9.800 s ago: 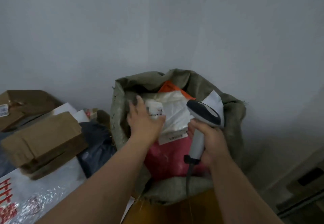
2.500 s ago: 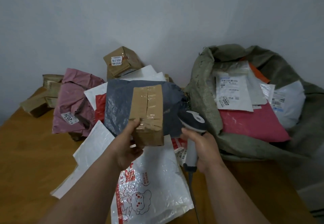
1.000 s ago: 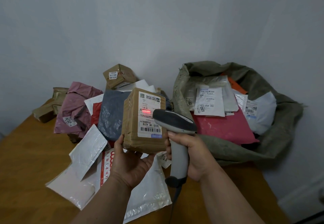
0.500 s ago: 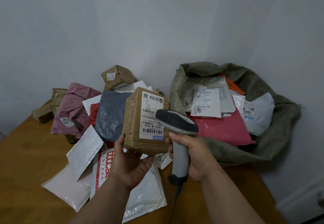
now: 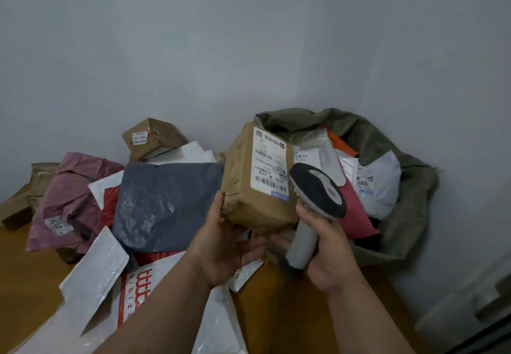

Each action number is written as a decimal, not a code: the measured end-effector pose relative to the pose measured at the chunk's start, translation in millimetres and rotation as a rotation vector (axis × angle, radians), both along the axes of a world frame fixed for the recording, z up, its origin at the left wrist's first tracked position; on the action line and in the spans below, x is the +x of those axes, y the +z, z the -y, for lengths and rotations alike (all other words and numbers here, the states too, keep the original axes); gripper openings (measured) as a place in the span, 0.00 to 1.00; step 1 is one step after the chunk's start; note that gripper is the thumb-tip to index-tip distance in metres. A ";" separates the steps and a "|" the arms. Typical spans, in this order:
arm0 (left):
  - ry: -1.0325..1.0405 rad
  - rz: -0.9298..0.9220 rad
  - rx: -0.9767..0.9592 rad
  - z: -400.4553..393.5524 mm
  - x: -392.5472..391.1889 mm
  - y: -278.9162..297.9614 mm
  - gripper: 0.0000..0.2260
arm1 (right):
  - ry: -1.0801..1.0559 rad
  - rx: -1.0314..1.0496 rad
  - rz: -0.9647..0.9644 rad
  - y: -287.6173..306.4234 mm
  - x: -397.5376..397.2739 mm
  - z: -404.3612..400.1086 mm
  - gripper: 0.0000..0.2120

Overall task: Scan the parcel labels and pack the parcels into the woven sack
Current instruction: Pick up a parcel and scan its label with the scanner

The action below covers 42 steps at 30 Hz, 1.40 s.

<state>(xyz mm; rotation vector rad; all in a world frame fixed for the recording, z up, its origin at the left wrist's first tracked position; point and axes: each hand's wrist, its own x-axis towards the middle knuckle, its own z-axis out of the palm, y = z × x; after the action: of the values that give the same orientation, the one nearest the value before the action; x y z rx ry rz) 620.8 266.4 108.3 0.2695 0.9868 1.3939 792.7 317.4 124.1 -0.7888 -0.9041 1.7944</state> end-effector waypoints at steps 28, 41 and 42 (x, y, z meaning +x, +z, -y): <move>0.417 -0.743 0.025 -164.1 11.0 11.0 0.18 | 0.035 0.035 0.260 -16.0 -31.4 -215.0 0.17; 0.681 -0.715 -0.254 -53.4 -75.9 -65.5 0.15 | 0.175 0.154 0.373 10.8 -51.9 -132.4 0.05; 0.679 -0.713 -0.289 -41.5 -82.1 -72.1 0.15 | 0.203 0.161 0.367 10.7 -57.8 -119.8 0.04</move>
<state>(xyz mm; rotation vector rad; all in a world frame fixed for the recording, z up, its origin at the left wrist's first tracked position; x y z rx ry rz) 538.7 307.9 36.2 0.2249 1.9846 1.7693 734.9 437.2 134.8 -0.9673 -1.3933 1.7501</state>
